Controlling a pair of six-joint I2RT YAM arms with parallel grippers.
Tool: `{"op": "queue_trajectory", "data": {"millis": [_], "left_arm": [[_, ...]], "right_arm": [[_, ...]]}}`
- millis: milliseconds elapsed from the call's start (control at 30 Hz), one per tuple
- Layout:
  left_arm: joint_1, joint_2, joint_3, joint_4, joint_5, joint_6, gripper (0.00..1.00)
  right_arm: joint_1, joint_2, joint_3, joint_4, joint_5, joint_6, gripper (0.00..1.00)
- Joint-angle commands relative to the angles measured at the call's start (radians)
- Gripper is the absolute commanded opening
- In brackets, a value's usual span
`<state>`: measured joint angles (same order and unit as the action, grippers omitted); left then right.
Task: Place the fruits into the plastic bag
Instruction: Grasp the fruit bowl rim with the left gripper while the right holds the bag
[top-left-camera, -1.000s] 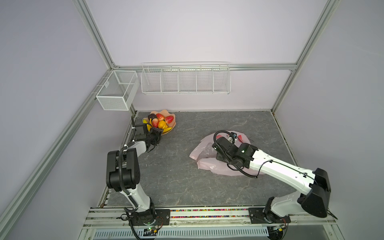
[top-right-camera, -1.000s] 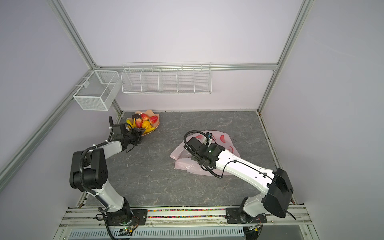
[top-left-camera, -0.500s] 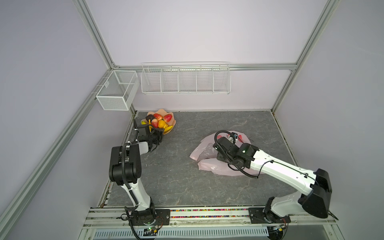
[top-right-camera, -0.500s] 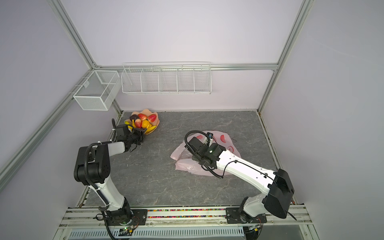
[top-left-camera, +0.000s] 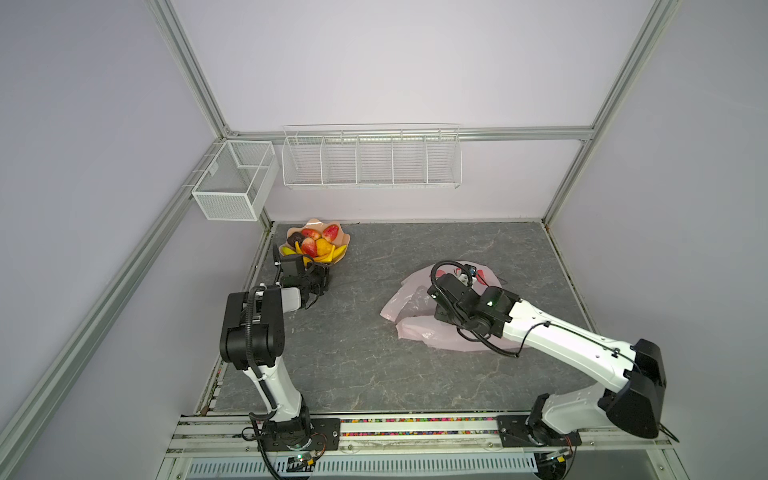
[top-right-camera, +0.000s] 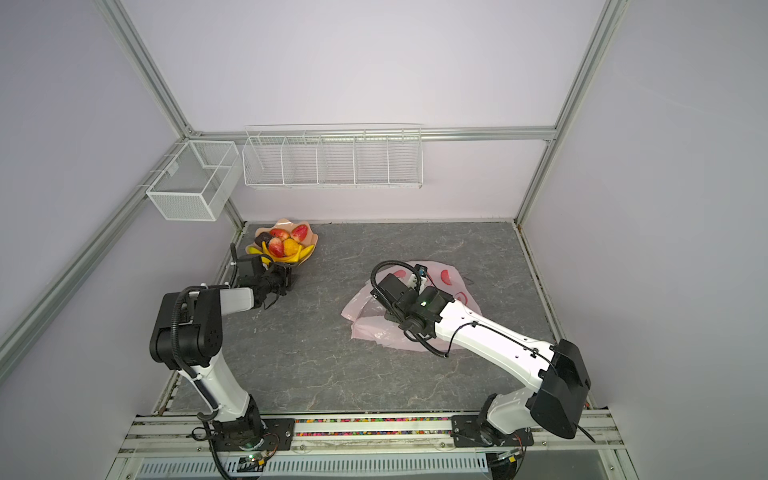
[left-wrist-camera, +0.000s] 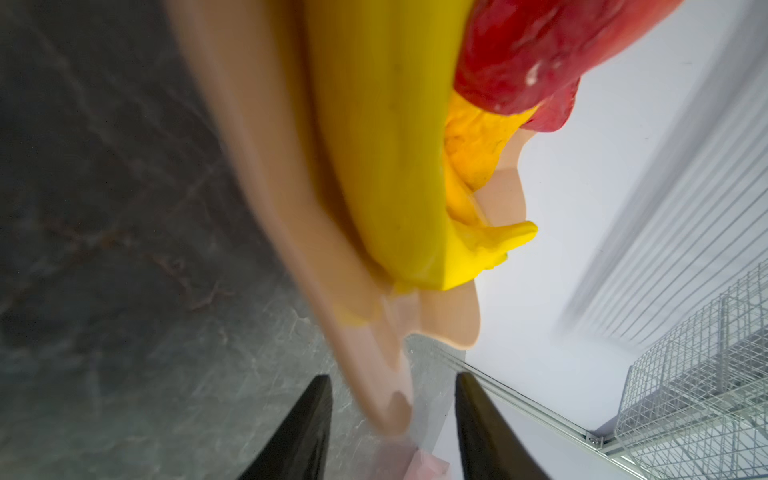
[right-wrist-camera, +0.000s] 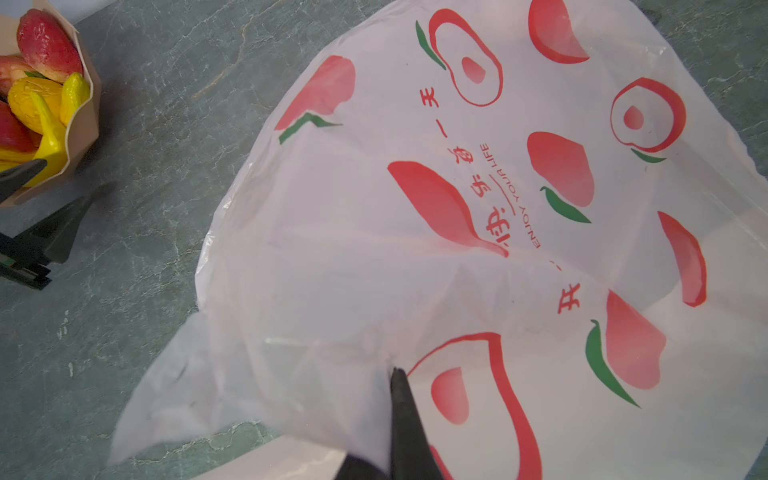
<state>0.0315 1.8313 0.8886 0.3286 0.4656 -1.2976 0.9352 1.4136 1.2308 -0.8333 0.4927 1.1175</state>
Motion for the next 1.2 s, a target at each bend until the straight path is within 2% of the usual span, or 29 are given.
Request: {"op": "queue_trajectory", "data": {"millis": [0,100,367,867,1167], "left_arm": [[0.002,-0.093,-0.022,-0.051,-0.039,0.012,0.51],[0.028,-0.144,-0.054,-0.075,-0.064,0.035,0.52],[0.107,-0.139,-0.035,-0.1,-0.014,0.076,0.51],[0.12,-0.043,0.04,-0.125,0.001,0.127,0.45],[0.12,0.005,0.069,-0.101,0.0,0.097,0.4]], "right_arm": [[-0.01,-0.025,-0.015,-0.015,0.006,-0.001,0.06],[-0.012,-0.025,-0.014,-0.013,0.001,-0.002,0.06],[-0.013,-0.037,-0.028,-0.012,0.001,0.001,0.06],[-0.019,-0.05,-0.041,-0.012,0.005,0.001,0.06],[-0.024,-0.046,-0.042,-0.006,0.001,-0.006,0.06]]}}
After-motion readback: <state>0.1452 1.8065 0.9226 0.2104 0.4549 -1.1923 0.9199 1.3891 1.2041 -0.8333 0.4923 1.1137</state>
